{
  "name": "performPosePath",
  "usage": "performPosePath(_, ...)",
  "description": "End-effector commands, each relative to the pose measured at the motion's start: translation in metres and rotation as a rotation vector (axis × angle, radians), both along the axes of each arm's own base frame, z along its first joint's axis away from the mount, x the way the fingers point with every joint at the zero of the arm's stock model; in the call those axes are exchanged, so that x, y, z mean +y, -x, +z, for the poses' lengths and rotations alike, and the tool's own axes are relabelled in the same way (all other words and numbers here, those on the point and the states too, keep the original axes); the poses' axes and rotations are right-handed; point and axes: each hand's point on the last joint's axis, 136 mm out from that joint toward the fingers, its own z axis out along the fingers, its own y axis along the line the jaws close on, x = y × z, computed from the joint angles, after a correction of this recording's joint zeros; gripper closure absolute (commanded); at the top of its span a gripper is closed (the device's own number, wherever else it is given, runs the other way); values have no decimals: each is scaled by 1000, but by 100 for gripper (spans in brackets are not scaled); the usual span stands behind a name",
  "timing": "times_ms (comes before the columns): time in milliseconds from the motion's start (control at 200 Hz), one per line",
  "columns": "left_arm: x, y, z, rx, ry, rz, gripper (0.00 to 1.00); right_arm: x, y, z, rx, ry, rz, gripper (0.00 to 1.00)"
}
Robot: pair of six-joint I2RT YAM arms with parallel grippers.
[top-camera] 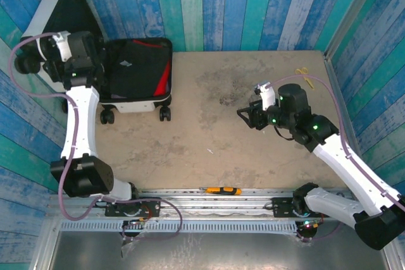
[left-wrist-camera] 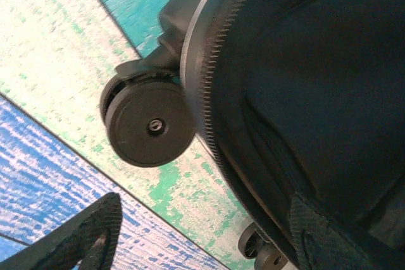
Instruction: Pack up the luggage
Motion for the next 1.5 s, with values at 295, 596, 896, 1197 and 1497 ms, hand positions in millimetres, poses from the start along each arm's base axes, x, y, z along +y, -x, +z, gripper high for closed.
performPosePath(295, 21, -23, 18, -218, 24, 30, 41, 1, -2, -4, 14, 22, 0, 38)
performPosePath(596, 24, -48, 28, -277, 47, 18, 64, -10, 4, -17, 16, 86, -20, 39)
performPosePath(896, 20, -72, 12, -263, 87, -52, 100, -28, 16, -23, 9, 132, -52, 39)
performPosePath(1197, -45, -73, 32, -430, 156, -386, 100, -37, 22, -32, -13, 149, -68, 38)
performPosePath(1497, -157, -73, 10, -297, 160, -600, 100, -33, 25, -36, 10, 130, -54, 38)
